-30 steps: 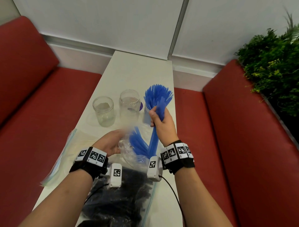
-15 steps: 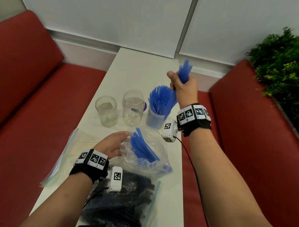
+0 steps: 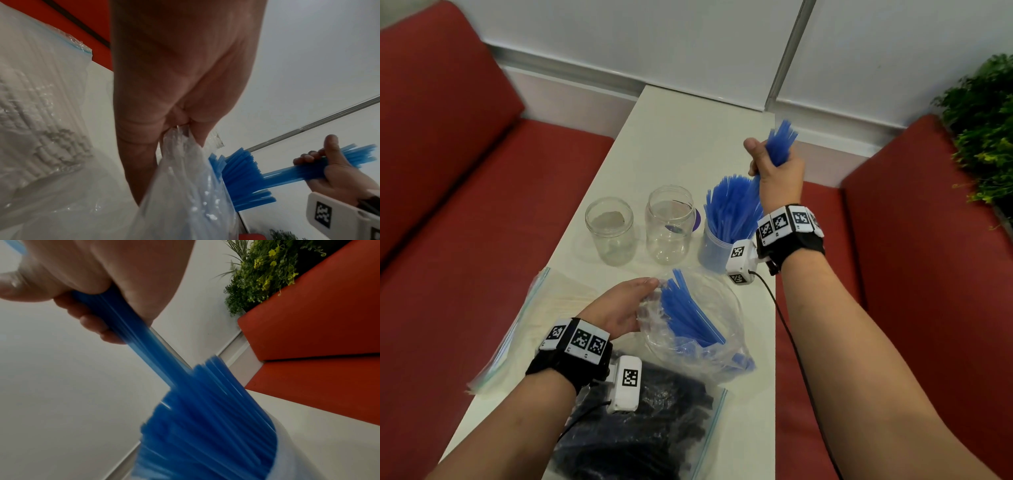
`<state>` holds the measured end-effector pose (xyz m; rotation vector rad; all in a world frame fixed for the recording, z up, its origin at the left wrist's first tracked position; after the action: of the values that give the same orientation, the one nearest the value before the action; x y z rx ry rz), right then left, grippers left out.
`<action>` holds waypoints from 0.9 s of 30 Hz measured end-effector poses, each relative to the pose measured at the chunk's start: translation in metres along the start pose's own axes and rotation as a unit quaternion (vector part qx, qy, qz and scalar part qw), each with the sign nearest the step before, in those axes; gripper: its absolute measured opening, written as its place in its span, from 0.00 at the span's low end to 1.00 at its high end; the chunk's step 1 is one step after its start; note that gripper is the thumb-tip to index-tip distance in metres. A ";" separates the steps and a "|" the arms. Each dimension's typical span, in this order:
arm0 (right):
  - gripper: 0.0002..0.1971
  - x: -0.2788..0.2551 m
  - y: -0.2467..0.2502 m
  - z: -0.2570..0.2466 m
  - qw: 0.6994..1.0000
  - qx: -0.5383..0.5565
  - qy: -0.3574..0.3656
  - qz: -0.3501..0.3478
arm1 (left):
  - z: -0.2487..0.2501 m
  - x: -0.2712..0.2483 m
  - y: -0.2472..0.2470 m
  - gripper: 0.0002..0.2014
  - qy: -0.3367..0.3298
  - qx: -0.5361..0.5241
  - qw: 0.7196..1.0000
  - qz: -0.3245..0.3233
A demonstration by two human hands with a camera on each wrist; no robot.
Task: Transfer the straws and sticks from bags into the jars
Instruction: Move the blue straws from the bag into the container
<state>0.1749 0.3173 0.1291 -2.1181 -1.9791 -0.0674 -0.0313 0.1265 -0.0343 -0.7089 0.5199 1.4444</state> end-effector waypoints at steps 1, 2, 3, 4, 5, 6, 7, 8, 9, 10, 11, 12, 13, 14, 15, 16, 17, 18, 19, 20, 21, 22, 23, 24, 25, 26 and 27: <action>0.17 -0.002 0.001 0.010 1.000 -0.004 -0.009 0.005 | 0.000 0.000 0.000 0.15 0.000 -0.002 1.000 -0.001; 0.17 -0.006 0.003 0.019 1.000 -0.005 -0.017 0.010 | -0.001 0.001 -0.001 0.15 0.001 -0.002 1.000 -0.001; 0.17 -0.009 0.005 0.029 1.000 -0.005 -0.023 0.016 | -0.001 0.001 -0.001 0.15 0.002 -0.001 1.000 0.000; 0.16 -0.014 0.007 0.037 0.999 -0.004 -0.029 0.021 | -0.002 0.001 0.000 0.15 0.005 0.001 1.000 0.003; 0.15 -0.017 0.009 0.043 0.999 -0.002 -0.034 0.023 | -0.003 0.002 0.000 0.15 0.007 0.002 1.000 0.004; 0.13 -0.020 0.010 0.047 0.999 -0.001 -0.035 0.023 | -0.004 0.003 0.000 0.15 0.009 0.002 1.000 0.006; 0.11 -0.023 0.011 0.051 0.999 0.001 -0.033 0.021 | -0.004 0.003 0.000 0.15 0.011 0.002 1.000 0.005; 0.08 -0.024 0.012 0.052 0.999 0.002 -0.028 0.018 | -0.004 0.003 0.000 0.15 0.011 0.001 1.000 0.004; 0.07 -0.023 0.013 0.049 1.000 0.002 -0.019 0.017 | -0.004 0.003 -0.001 0.15 0.010 0.000 1.000 0.001; 0.08 -0.022 0.012 0.044 1.000 0.001 -0.006 0.017 | -0.004 0.002 -0.002 0.15 0.009 -0.001 1.000 -0.001; 0.11 -0.019 0.012 0.039 1.000 0.002 0.013 0.015 | -0.002 0.002 -0.003 0.15 0.008 0.000 1.000 0.000; 0.14 -0.016 0.012 0.032 0.999 -0.001 0.035 0.014 | -0.001 0.001 -0.003 0.15 0.008 0.000 1.000 0.001; 0.16 -0.012 0.012 0.025 0.998 -0.015 0.063 0.015 | -0.001 0.001 -0.004 0.14 0.007 0.001 1.000 0.003; 0.15 -0.009 0.012 0.018 0.994 -0.045 0.096 0.019 | 0.000 0.001 -0.004 0.14 0.005 0.000 1.000 0.004; 0.14 -0.007 0.011 0.013 0.988 -0.088 0.129 0.019 | 0.000 0.001 -0.005 0.14 0.004 -0.001 1.000 0.003; 0.12 -0.007 0.008 0.012 0.978 -0.140 0.154 0.012 | 0.001 0.001 -0.006 0.14 0.003 -0.003 1.000 0.003; 0.12 -0.007 0.004 0.016 0.966 -0.200 0.162 -0.006 | 0.001 0.001 -0.007 0.14 0.003 -0.003 1.000 0.001; 0.14 -0.009 -0.001 0.025 0.950 -0.273 0.145 -0.033 | 0.001 0.000 -0.008 0.14 0.003 -0.001 1.000 0.000; 0.17 -0.013 -0.005 0.040 0.926 -0.357 0.100 -0.067 | 0.001 -0.001 -0.009 0.14 0.003 0.002 1.000 0.000; 0.22 -0.019 -0.007 0.057 0.889 -0.444 0.041 -0.101 | 0.001 -0.002 -0.010 0.14 0.002 0.006 1.000 -0.001; 0.26 -0.025 -0.007 0.072 0.846 -0.516 -0.001 -0.131 | 0.001 -0.003 -0.012 0.14 0.001 0.008 1.000 -0.002; 0.29 -0.031 -0.006 0.082 0.812 -0.563 -0.016 -0.154 | 0.001 -0.004 -0.012 0.14 0.001 0.008 1.000 -0.004; 0.31 -0.035 -0.005 0.088 0.795 -0.582 -0.014 -0.170 | 0.001 -0.005 -0.013 0.14 0.000 0.009 1.000 -0.005; 0.31 -0.035 -0.005 0.090 0.796 -0.578 -0.007 -0.181 | 0.002 -0.006 -0.013 0.14 -0.001 0.009 1.000 -0.005; 0.31 -0.033 -0.005 0.088 0.805 -0.564 0.001 -0.183 | 0.002 -0.007 -0.012 0.14 -0.002 0.009 1.000 -0.005; 0.31 -0.031 -0.004 0.084 0.816 -0.552 0.013 -0.173 | 0.002 -0.008 -0.012 0.14 -0.002 0.008 1.000 -0.004; 0.31 -0.028 -0.003 0.079 0.822 -0.550 0.030 -0.149 | 0.002 -0.009 -0.012 0.14 -0.003 0.009 1.000 -0.003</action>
<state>0.1597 0.3066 0.0478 -2.1697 -2.5090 -1.6698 -0.0205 0.1217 -0.0249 -0.6899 0.5254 1.4350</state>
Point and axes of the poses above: each hand's wrist, its own x-axis towards the middle knuckle, its own y-axis out of the back of the hand, z = x × y, the point moved 4 cm from there along x, towards the middle knuckle, and after that the axes turned 12 degrees about x, right-handed, at the moved point
